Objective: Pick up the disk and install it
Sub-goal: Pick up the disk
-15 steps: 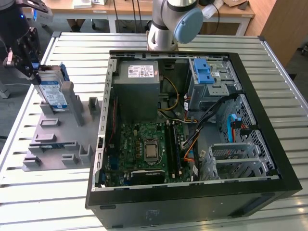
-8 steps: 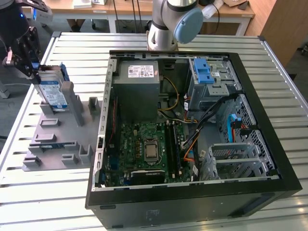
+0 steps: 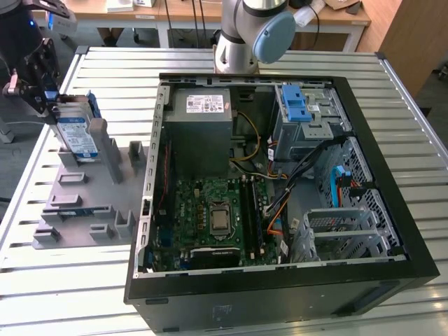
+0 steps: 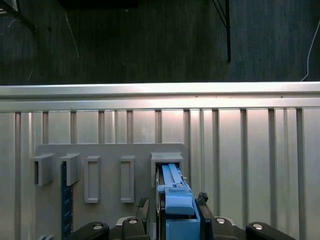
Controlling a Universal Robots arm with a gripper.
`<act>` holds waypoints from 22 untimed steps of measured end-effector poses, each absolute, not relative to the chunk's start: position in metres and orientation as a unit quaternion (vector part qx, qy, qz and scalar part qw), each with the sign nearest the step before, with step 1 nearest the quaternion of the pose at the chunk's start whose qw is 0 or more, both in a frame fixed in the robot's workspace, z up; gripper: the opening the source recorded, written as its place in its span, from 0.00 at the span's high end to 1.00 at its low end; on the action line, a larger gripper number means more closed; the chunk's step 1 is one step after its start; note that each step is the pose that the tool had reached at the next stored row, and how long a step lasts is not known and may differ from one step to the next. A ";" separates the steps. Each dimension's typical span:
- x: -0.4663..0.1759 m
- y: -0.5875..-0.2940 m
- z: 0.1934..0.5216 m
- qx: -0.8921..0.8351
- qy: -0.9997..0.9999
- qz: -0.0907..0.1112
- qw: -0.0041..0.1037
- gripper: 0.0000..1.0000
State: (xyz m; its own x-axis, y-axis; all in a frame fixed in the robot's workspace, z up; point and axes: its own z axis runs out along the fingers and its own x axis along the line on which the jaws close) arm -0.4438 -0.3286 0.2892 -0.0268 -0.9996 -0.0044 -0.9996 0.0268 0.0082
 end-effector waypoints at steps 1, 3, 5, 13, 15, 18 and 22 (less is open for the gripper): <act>-0.444 -0.329 0.289 0.698 -0.717 -0.004 0.002 0.52; -0.444 -0.329 0.289 0.698 -0.717 -0.004 0.002 0.52; -0.444 -0.329 0.288 0.698 -0.717 -0.004 0.002 0.52; -0.444 -0.329 0.288 0.698 -0.717 -0.004 0.002 0.62; -0.444 -0.329 0.288 0.698 -0.717 -0.004 0.002 0.64; -0.444 -0.329 0.288 0.698 -0.717 -0.004 0.002 0.64; -0.444 -0.329 0.290 0.698 -0.717 -0.004 0.002 0.64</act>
